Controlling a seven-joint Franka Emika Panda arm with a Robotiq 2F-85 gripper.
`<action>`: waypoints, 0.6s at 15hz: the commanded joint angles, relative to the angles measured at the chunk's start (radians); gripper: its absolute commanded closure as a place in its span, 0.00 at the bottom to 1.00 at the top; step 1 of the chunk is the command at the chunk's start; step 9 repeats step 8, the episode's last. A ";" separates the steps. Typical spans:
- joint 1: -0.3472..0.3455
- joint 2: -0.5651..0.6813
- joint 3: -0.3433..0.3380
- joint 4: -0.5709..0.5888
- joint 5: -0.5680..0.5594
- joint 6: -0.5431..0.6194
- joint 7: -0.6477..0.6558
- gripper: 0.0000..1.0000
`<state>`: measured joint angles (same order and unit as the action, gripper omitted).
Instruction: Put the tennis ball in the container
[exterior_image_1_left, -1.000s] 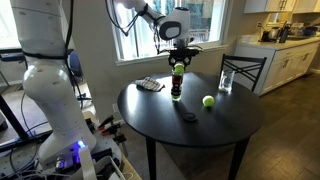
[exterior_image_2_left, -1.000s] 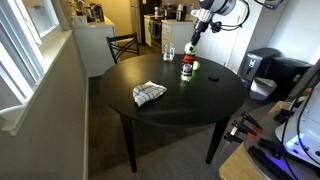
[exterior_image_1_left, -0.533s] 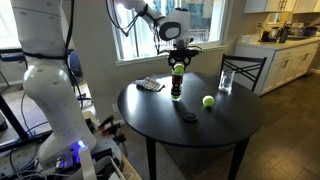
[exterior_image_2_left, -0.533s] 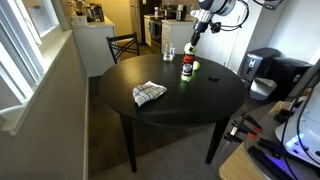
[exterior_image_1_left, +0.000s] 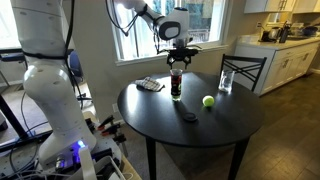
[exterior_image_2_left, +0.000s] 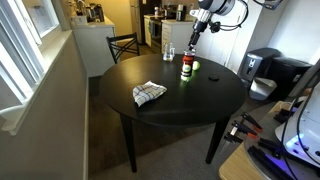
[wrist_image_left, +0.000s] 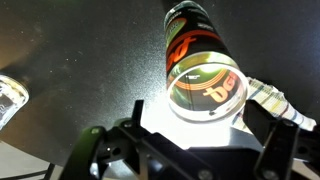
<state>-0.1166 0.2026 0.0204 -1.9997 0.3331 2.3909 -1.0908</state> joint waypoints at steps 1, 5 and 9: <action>0.002 -0.029 -0.002 -0.020 -0.016 0.013 0.027 0.00; -0.003 -0.007 0.001 0.001 -0.002 -0.002 0.003 0.00; -0.003 -0.008 0.000 0.001 -0.002 -0.002 0.003 0.00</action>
